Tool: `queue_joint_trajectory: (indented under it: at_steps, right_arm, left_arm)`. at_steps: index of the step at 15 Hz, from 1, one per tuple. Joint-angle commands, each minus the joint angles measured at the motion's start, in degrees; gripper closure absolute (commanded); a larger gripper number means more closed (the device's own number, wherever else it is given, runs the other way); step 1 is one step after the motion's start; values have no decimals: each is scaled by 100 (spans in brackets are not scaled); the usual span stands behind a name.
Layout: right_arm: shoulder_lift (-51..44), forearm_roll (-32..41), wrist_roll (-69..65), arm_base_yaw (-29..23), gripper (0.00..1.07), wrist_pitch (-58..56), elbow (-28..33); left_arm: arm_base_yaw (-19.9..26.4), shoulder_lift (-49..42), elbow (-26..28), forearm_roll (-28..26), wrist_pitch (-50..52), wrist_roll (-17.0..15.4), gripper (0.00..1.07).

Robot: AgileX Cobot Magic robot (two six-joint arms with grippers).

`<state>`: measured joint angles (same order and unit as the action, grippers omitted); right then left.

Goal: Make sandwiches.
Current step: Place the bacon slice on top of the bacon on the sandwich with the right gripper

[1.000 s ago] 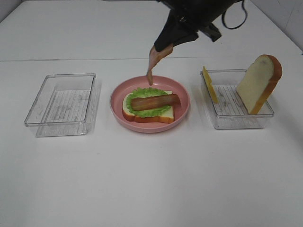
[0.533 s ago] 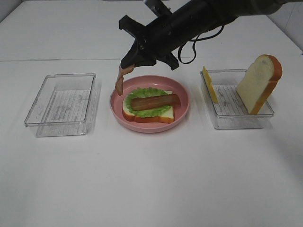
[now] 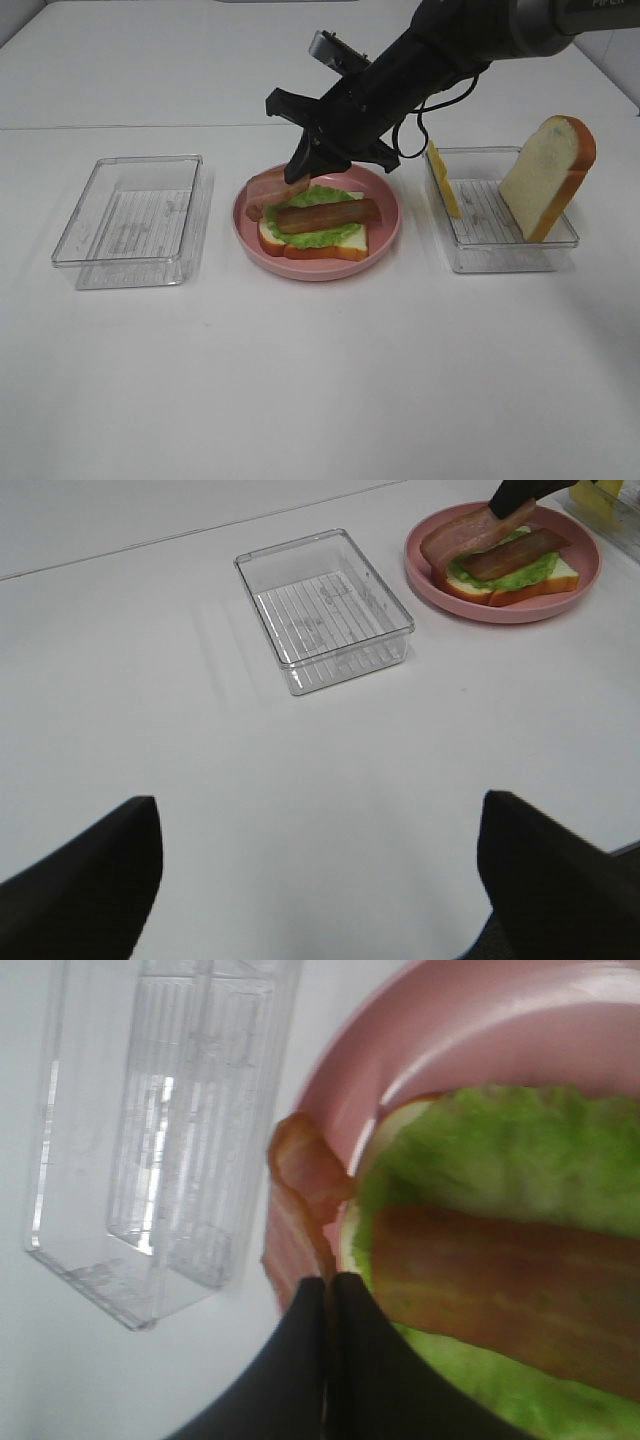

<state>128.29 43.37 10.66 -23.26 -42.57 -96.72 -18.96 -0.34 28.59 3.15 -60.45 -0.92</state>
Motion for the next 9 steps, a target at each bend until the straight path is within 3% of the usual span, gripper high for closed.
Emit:
queue_joint_trajectory:
  at_steps: [1,4,6,7,8,9]
  right_arm:
    - [-52,-951,-705,11,107,40,-11]
    - [-63,-1644,-1209,11,107,-74,-11]
    - [-63,-1662,-1209,6,100,-115,-11]
    - [-63,-1656,-1209,6,89,-115,-11]
    - [-63,-1656,-1209,6,66,-132,-11]
    - [-69,-1656,-1209,6,56,-143,-17]
  left_arm:
    - [23,-120,-11,-46,63,-11,25]
    - [23,-120,-11,-46,63,-11,25]
    - [23,-120,-11,-46,63,-11,25]
    - [23,-120,-11,-46,63,-11,25]
    - [23,-120,-11,-46,63,-11,25]
    - [23,-120,-11,-46,63,-11,25]
